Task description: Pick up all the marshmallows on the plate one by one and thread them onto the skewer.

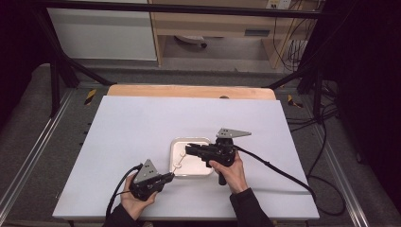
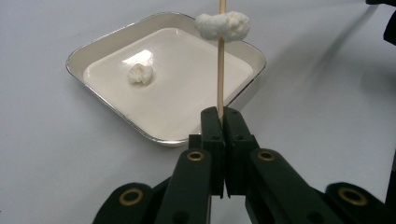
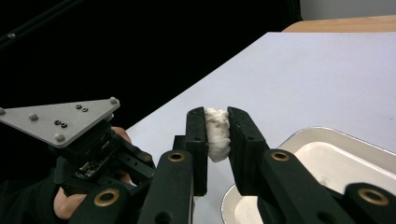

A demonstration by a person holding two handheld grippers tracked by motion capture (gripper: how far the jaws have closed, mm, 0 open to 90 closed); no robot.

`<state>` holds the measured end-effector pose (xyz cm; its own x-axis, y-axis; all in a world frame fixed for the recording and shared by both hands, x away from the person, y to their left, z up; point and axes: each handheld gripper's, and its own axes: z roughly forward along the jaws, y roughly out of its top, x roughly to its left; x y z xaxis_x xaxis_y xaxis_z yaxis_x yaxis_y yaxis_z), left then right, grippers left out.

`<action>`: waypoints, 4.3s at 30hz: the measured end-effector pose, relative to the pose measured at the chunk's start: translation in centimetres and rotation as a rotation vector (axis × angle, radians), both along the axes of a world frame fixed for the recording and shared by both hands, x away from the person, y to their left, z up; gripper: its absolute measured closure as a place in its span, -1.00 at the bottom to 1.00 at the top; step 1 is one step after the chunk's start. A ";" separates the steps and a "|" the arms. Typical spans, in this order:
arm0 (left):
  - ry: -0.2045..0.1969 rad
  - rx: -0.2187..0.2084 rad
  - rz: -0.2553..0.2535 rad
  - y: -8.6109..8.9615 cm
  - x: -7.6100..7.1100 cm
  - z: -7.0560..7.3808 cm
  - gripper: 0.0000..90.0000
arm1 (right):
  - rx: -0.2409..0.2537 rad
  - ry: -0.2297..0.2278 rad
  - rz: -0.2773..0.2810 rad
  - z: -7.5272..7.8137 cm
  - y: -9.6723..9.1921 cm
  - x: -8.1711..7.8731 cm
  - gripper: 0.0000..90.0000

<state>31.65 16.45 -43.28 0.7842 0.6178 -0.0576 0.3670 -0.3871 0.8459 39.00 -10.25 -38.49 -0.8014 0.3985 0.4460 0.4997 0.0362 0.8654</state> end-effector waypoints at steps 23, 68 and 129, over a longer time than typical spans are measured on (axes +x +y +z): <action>0.012 0.002 -0.004 -0.3 0.0 -0.1 0.97 | -0.013 -0.008 0.006 -0.7 0.5 -0.7 0.77; 0.001 -0.056 0.028 0.4 0.7 0.2 0.97 | -0.172 -0.062 -0.041 -1.5 0.6 -1.7 -0.23; 0.052 -0.024 0.085 3.6 1.3 0.8 0.96 | -0.638 -0.056 -0.111 -5.2 6.1 5.6 -0.54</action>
